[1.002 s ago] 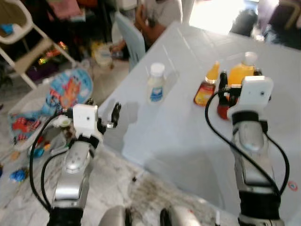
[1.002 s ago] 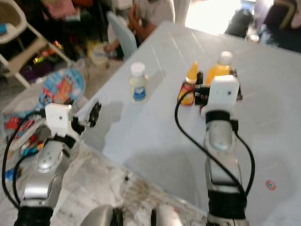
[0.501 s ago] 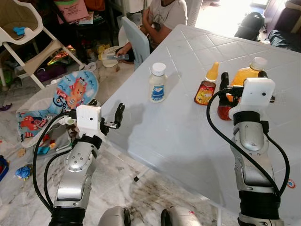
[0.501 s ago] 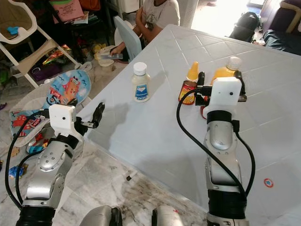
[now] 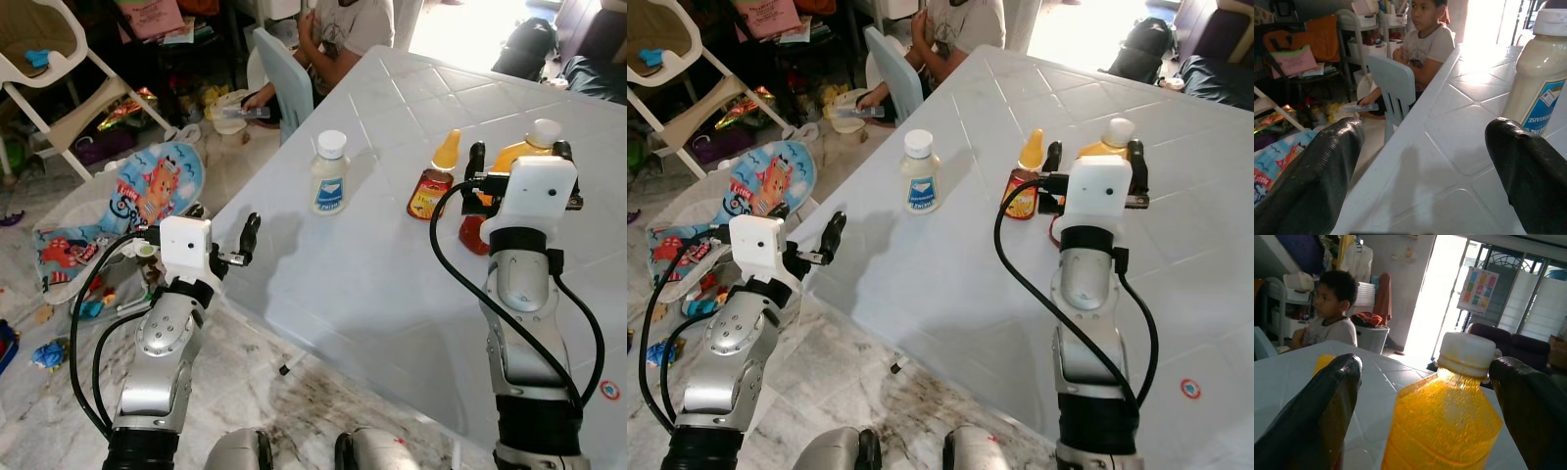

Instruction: Restocking fridge

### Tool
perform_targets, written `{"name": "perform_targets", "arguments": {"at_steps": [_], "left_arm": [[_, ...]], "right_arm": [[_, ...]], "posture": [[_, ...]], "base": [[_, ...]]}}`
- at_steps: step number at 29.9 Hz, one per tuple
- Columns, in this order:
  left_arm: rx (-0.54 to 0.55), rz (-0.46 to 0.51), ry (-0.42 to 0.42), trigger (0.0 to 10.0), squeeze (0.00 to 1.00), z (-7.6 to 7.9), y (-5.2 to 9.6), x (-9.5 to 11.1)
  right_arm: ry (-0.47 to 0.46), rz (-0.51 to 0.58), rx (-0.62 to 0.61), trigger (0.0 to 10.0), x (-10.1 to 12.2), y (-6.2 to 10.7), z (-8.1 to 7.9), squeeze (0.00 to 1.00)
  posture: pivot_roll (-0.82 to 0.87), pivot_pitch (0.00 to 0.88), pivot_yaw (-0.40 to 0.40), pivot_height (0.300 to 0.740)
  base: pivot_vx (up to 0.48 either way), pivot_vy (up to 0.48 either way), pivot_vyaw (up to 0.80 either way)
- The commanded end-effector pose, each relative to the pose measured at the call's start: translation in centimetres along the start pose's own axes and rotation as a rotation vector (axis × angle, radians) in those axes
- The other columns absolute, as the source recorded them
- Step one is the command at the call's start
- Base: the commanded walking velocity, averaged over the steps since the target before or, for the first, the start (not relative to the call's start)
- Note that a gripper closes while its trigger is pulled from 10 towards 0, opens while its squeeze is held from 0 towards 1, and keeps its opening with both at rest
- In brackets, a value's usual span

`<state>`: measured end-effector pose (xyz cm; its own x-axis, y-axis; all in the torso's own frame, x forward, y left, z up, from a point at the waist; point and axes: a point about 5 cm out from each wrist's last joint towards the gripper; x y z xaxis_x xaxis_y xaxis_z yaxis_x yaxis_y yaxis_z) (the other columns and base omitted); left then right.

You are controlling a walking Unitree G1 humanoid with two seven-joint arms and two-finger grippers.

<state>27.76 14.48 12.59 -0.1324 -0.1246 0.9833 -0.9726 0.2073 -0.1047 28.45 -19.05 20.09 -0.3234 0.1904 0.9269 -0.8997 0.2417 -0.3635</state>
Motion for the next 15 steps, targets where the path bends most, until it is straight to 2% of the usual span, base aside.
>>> {"name": "perform_targets", "arguments": {"at_steps": [1, 2, 3, 4, 5, 6, 15], "left_arm": [[-0.006, -0.012, 0.003, 10.0, 0.00, 0.0, 0.0, -0.2], [-0.010, -0.012, 0.004, 10.0, 0.00, 0.1, 0.0, -0.2], [-0.011, -0.012, 0.004, 10.0, 0.00, 0.1, 0.0, -0.2], [-0.012, -0.012, 0.005, 10.0, 0.00, 0.1, 0.0, -0.2], [-0.012, -0.011, 0.005, 10.0, 0.00, 0.1, -0.1, -0.2], [-0.013, -0.011, 0.005, 10.0, 0.00, 0.1, -0.1, -0.2], [-0.018, -0.007, 0.007, 10.0, 0.00, 0.2, -0.4, -0.1]], "right_arm": [[0.001, 0.012, -0.007, 10.0, 0.4, 0.3, 0.2, 1.00], [-0.002, 0.008, -0.005, 10.0, 0.5, 0.4, 0.1, 0.63], [-0.003, 0.007, -0.004, 10.0, 0.5, 0.5, 0.1, 0.63], [-0.007, 0.007, 0.005, 10.0, 0.6, 0.6, 0.1, 0.17], [-0.013, 0.008, 0.014, 10.0, 0.6, 0.8, 0.0, 0.07], [-0.019, 0.003, 0.020, 10.0, 0.7, 1.0, -0.1, 0.00], [-0.031, -0.028, 0.013, 10.0, 0.7, 2.7, 0.8, 0.00]], "posture": [[-0.10, 0.110, 0.032, 0.740], [-0.11, 0.111, 0.035, 0.740], [-0.11, 0.111, 0.035, 0.740], [-0.11, 0.111, 0.035, 0.740], [-0.11, 0.111, 0.035, 0.740], [-0.11, 0.109, 0.037, 0.740], [-0.12, 0.111, 0.044, 0.740]], "base": [[0.000, 0.000, 0.00], [0.000, 0.000, 0.00], [0.000, 0.000, 0.00], [0.000, 0.000, 0.00], [0.000, 0.000, 0.00], [0.000, 0.000, 0.00], [0.000, 0.000, 0.00]]}}
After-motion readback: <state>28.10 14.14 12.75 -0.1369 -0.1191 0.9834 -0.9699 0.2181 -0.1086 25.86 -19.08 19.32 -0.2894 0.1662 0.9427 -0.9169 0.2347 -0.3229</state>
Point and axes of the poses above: a point about 5 cm out from each wrist's last joint towards the gripper, its own y axis pointing back from the gripper into the wrist, its own x axis along the axis of the wrist's last joint, z = x × y, and after that the axes turned 8 degrees about -y, right-handed
